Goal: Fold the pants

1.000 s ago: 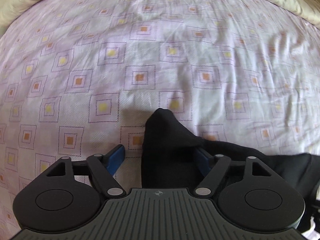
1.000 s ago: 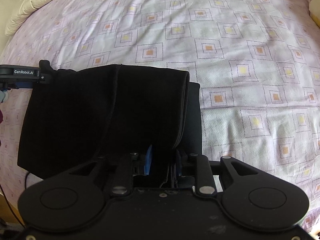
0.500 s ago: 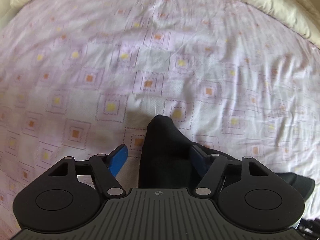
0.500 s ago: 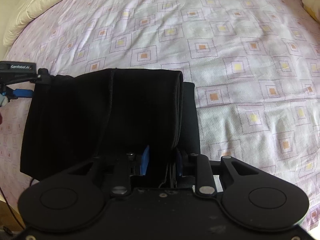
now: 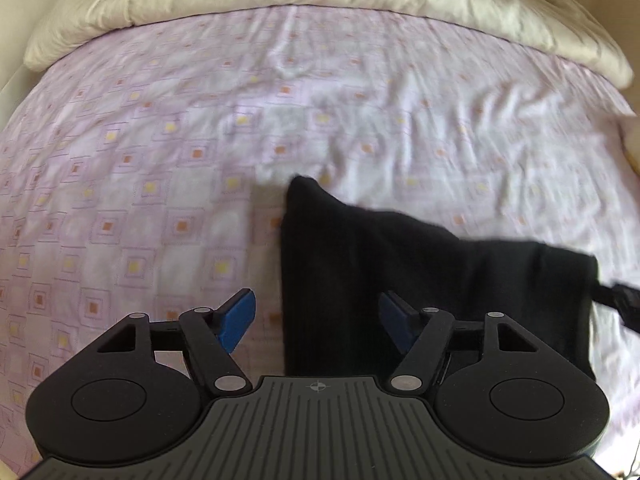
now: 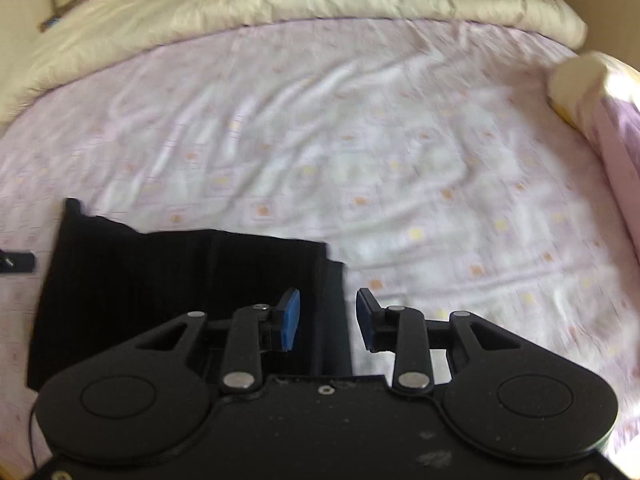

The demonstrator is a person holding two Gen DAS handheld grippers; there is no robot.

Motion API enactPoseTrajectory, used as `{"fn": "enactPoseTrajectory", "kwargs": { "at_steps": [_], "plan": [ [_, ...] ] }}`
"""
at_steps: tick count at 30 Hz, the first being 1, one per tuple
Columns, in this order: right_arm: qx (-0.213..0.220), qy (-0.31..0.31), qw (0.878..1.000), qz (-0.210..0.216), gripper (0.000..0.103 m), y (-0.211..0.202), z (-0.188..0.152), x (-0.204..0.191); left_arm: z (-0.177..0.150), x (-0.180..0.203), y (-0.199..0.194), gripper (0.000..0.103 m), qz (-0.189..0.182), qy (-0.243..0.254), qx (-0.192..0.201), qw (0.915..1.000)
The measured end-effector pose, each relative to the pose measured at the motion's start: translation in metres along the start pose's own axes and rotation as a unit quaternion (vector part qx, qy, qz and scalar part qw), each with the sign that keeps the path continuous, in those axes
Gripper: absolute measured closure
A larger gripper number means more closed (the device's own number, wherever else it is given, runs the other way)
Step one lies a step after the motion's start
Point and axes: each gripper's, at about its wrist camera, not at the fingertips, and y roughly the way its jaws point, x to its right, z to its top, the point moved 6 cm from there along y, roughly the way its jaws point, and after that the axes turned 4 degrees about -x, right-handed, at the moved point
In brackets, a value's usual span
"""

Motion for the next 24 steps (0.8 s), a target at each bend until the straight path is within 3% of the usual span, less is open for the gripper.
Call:
{"fn": "enactPoseTrajectory", "kwargs": {
  "at_steps": [3,8,16,24],
  "plan": [
    [-0.019,-0.012,0.999,0.023,0.071,0.010,0.004,-0.010,-0.020,0.014,0.008,0.036,-0.020,0.010,-0.025,0.9994],
    [-0.073,-0.010,0.997,-0.003,0.067,0.053,0.006,-0.010,-0.044,0.016,0.039,0.035,-0.001,0.019,-0.076,0.9969],
    [-0.089,0.020,0.996,0.005,0.049,0.062,0.006,-0.001,-0.041,0.011,0.048,0.028,-0.010,-0.002,-0.090,0.9959],
    [-0.131,0.079,0.986,0.061,0.032,0.056,-0.026,0.013,-0.039,0.013,0.054,0.017,-0.014,-0.002,-0.081,0.9966]
  ]
}}
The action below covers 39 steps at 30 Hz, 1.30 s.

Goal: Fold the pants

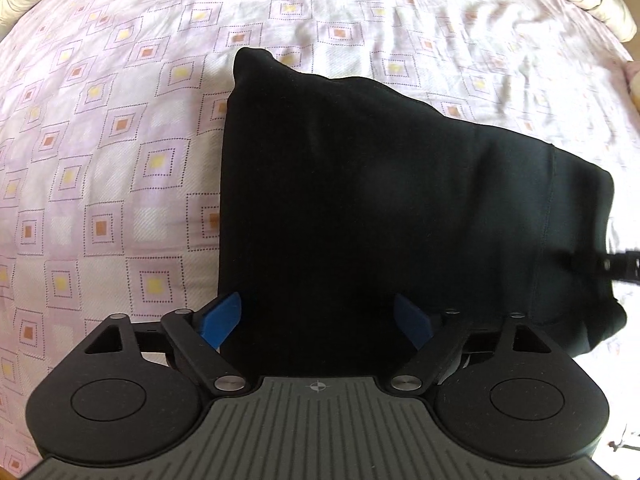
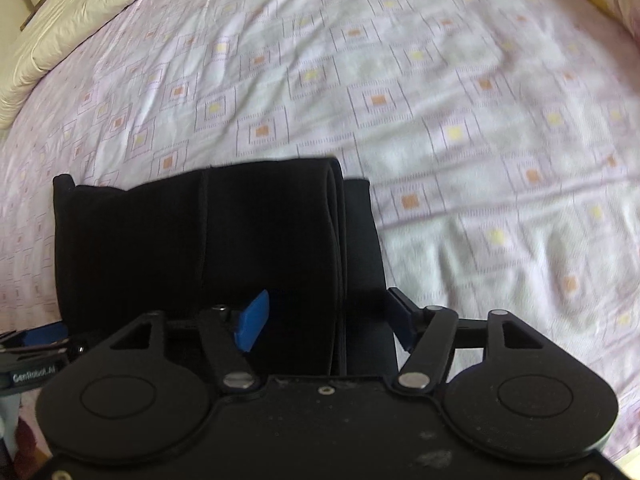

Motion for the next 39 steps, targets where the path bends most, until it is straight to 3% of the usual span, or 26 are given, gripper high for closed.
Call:
{"fn": "enactPoseTrajectory", "kwargs": {
  "at_steps": [9,18,22,25,28,31,35,39],
  "plan": [
    [-0.009,0.043,0.997,0.062,0.019,0.010,-0.013,0.019,0.000,0.002,0.008,0.000,-0.011,0.004,0.028,0.9995],
    [-0.004,-0.034,0.998,0.053,0.000,0.015,-0.020,-0.001,-0.007,0.014,0.011,0.001,-0.013,0.013,0.067,0.9976],
    [0.002,-0.036,0.998,0.053,0.000,0.016,-0.022,-0.003,-0.002,0.013,0.001,0.010,-0.004,0.042,0.092,0.9949],
    [0.010,-0.037,0.998,0.054,0.000,0.018,-0.023,-0.003,0.003,0.013,0.000,0.010,-0.001,0.056,0.091,0.9943],
    [0.012,-0.037,0.998,0.057,0.000,0.015,-0.027,0.000,0.011,0.009,0.000,0.011,-0.005,0.053,0.091,0.9944],
    [0.003,-0.037,0.998,0.058,0.000,0.014,-0.025,0.000,0.018,0.000,-0.011,0.016,0.008,0.031,0.121,0.9921],
    [0.021,-0.043,0.996,0.075,0.000,0.009,-0.012,0.001,0.027,-0.009,-0.001,0.016,-0.020,0.013,0.093,0.9954],
    [-0.002,-0.051,0.995,0.083,0.000,0.016,0.001,-0.001,0.037,-0.018,0.014,0.013,-0.066,0.003,0.066,0.9956]
  ]
}}
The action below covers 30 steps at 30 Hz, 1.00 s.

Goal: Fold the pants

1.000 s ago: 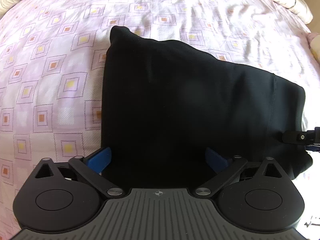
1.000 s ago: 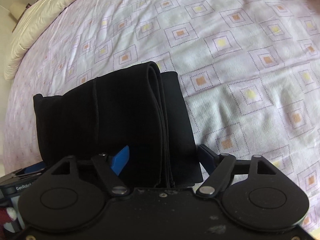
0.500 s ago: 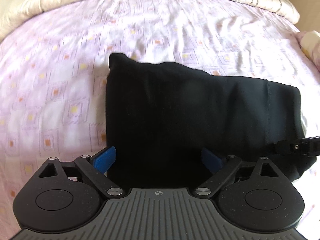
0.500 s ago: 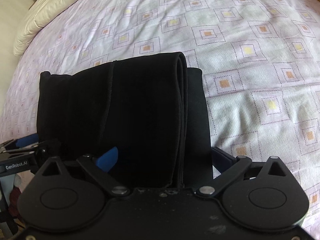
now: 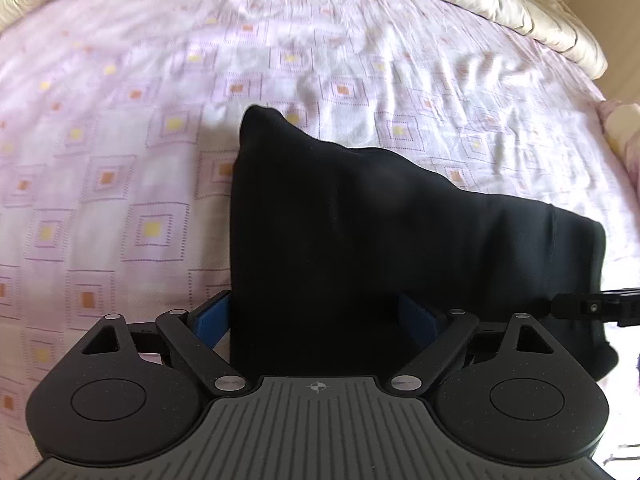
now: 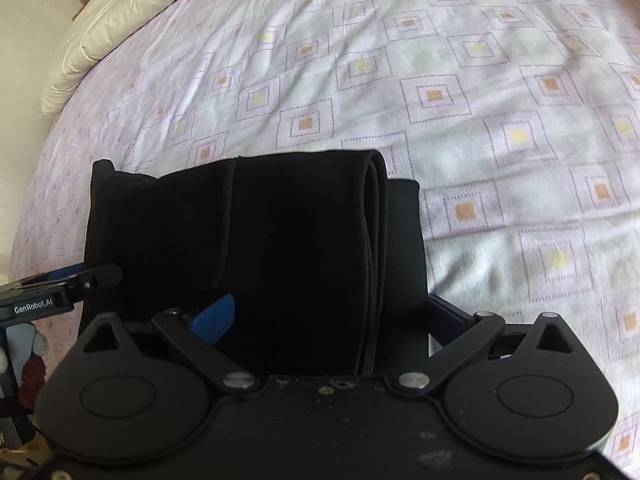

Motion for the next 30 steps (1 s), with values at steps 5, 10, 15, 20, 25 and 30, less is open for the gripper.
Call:
{"fn": "enactPoseTrajectory", "kwargs": {
  "at_steps": [5,10,15,20,25,30],
  "plan": [
    [-0.010,0.000,1.000,0.020,0.000,-0.007,0.006,0.007,-0.003,0.007,0.004,0.005,-0.016,-0.004,-0.007,0.9998],
    [-0.003,0.013,1.000,0.012,0.025,-0.015,0.007,0.013,0.001,0.014,0.004,0.007,-0.015,-0.011,-0.019,0.9996],
    [0.004,0.024,0.999,0.025,0.063,-0.025,0.002,0.011,0.003,0.022,-0.004,0.044,-0.010,-0.017,-0.010,0.9998],
    [0.019,0.006,1.000,0.009,0.071,-0.032,-0.001,-0.001,0.004,0.031,-0.022,0.072,0.013,-0.023,0.011,0.9996],
    [0.039,0.007,0.999,0.011,0.075,-0.042,-0.005,-0.007,0.003,0.035,-0.044,0.088,0.031,-0.027,0.038,0.9984],
    [0.055,0.006,0.998,0.021,0.076,-0.053,-0.014,-0.009,0.000,0.037,-0.064,0.092,0.035,-0.012,0.061,0.9975]
  ]
}}
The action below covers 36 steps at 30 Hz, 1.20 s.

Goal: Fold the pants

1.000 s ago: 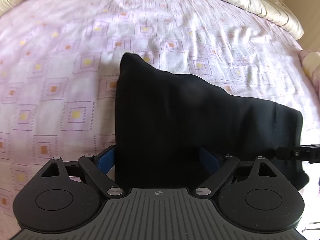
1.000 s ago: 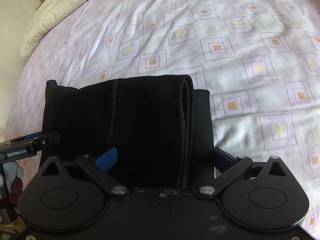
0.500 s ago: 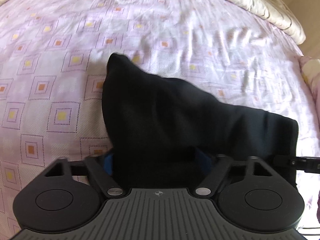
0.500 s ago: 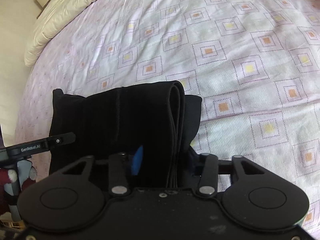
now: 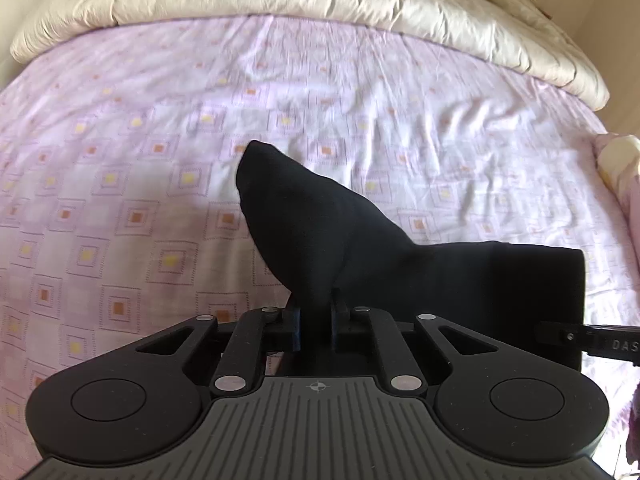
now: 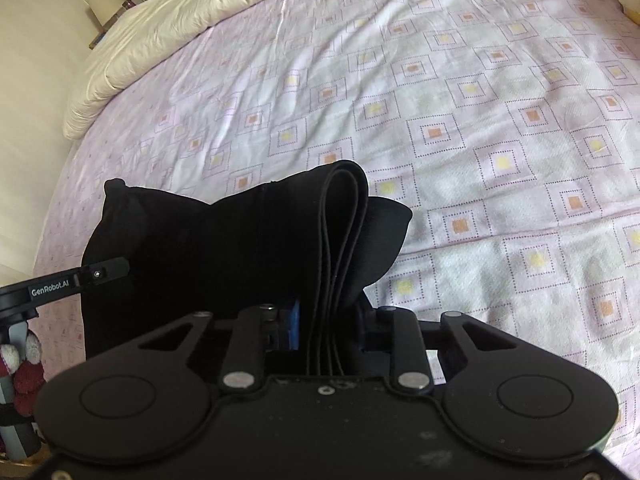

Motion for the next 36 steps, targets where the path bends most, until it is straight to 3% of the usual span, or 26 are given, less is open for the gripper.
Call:
{"fn": "enactPoseTrajectory", "kwargs": {
  "at_steps": [6,11,22,25,28,30,33,36],
  "plan": [
    [0.002,-0.029,0.999,0.013,0.077,0.000,0.004,-0.025,0.002,-0.019,-0.018,0.092,0.010,-0.006,0.026,0.9996],
    [-0.004,-0.044,0.999,0.015,0.077,0.018,0.013,-0.068,0.009,-0.068,-0.029,0.092,0.016,-0.020,0.038,0.9990],
    [-0.028,-0.104,0.993,0.052,0.077,0.095,0.035,-0.254,0.038,-0.238,-0.058,0.092,0.071,-0.067,0.055,0.9937],
    [-0.028,-0.114,0.991,0.068,0.077,0.113,0.046,-0.304,0.043,-0.280,-0.060,0.092,0.077,-0.079,0.046,0.9928],
    [-0.029,-0.132,0.989,0.054,0.078,0.133,0.052,-0.340,0.042,-0.312,-0.048,0.090,0.081,-0.103,0.023,0.9912],
    [-0.035,-0.144,0.989,0.021,0.076,0.148,0.053,-0.350,0.039,-0.328,-0.034,0.078,0.084,-0.115,0.002,0.9898],
    [-0.052,-0.126,0.990,-0.022,0.065,0.165,0.057,-0.341,0.033,-0.342,-0.021,0.074,0.085,-0.132,-0.010,0.9876],
    [-0.057,-0.092,0.994,-0.025,0.061,0.163,0.059,-0.333,0.029,-0.349,-0.023,0.074,0.076,-0.147,-0.008,0.9863]
  ]
}}
